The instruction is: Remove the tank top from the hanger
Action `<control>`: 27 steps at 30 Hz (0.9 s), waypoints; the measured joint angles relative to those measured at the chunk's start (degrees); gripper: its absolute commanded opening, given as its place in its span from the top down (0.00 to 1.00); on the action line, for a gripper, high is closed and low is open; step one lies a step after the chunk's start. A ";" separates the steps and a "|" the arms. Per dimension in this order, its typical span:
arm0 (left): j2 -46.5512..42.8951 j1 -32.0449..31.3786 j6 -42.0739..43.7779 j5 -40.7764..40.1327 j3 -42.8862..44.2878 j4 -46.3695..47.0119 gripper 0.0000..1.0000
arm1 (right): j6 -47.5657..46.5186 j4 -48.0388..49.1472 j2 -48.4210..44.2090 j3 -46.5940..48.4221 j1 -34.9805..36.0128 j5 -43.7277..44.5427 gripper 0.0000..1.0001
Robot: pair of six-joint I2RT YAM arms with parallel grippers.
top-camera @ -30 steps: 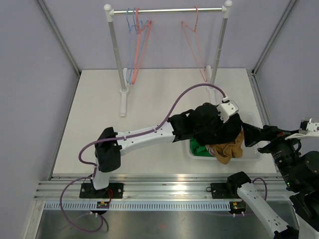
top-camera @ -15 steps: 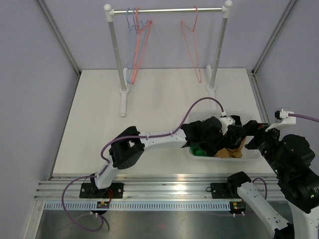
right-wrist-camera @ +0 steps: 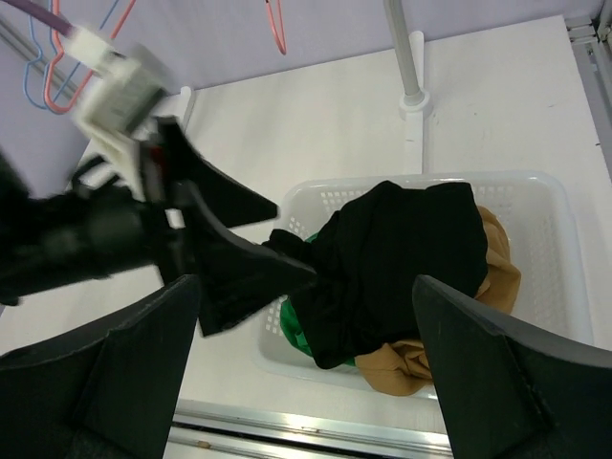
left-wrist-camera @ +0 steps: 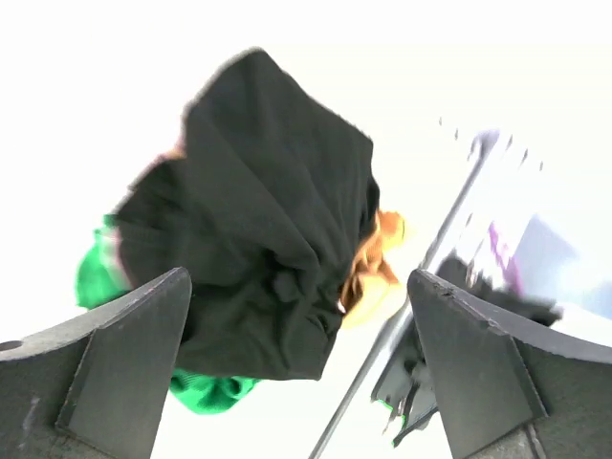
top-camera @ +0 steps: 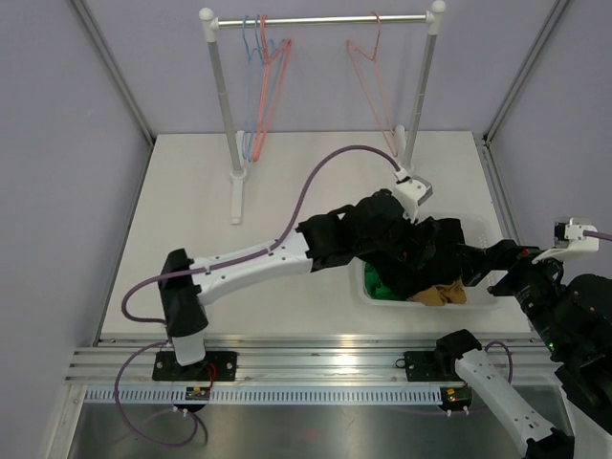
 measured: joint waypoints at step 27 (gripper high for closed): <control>-67.04 22.80 -10.91 -44.35 -37.16 -34.93 0.01 | -3.96 -5.33 3.06 -5.99 0.00 6.67 0.01</control>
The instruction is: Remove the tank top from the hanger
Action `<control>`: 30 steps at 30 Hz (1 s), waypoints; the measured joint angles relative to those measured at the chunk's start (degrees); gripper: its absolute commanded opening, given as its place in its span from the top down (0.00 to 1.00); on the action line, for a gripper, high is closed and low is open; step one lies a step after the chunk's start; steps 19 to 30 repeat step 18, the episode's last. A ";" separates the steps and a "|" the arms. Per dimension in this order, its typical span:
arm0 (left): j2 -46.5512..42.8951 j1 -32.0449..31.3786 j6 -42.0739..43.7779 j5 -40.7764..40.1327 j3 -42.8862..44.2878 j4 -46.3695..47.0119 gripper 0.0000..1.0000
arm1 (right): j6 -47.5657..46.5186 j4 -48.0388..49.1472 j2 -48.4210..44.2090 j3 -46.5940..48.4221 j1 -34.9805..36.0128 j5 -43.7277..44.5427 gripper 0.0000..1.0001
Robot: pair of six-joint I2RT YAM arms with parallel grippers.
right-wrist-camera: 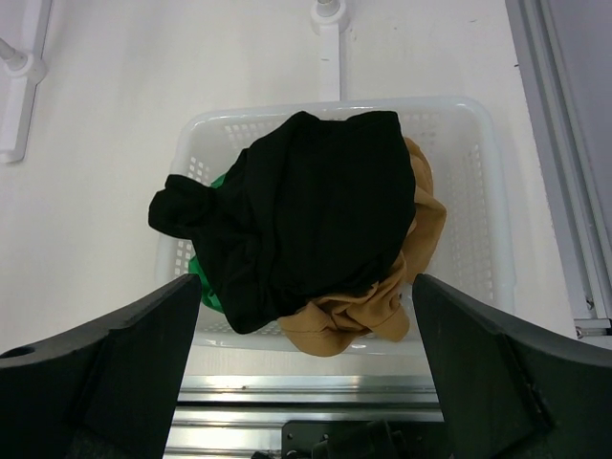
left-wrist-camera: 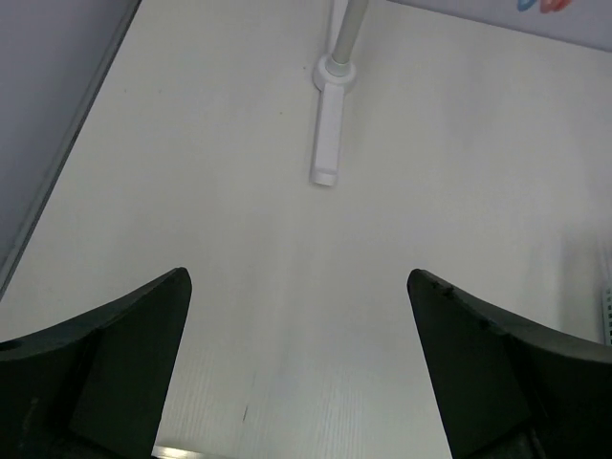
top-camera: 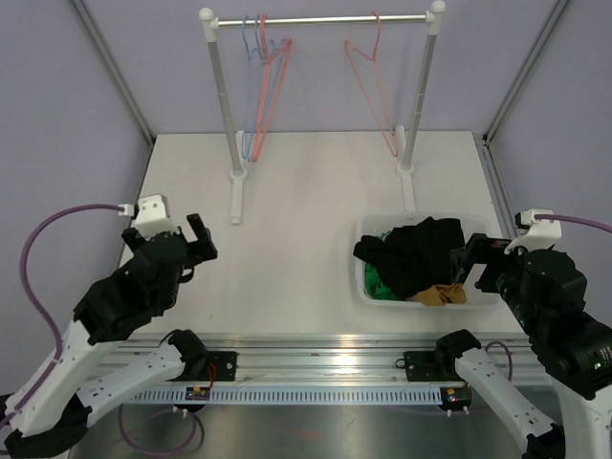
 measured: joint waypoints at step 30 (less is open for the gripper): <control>-11.06 1.99 2.73 -0.17 -5.92 -0.61 0.01 | 0.63 -0.07 -4.09 -1.01 0.00 2.08 0.01</control>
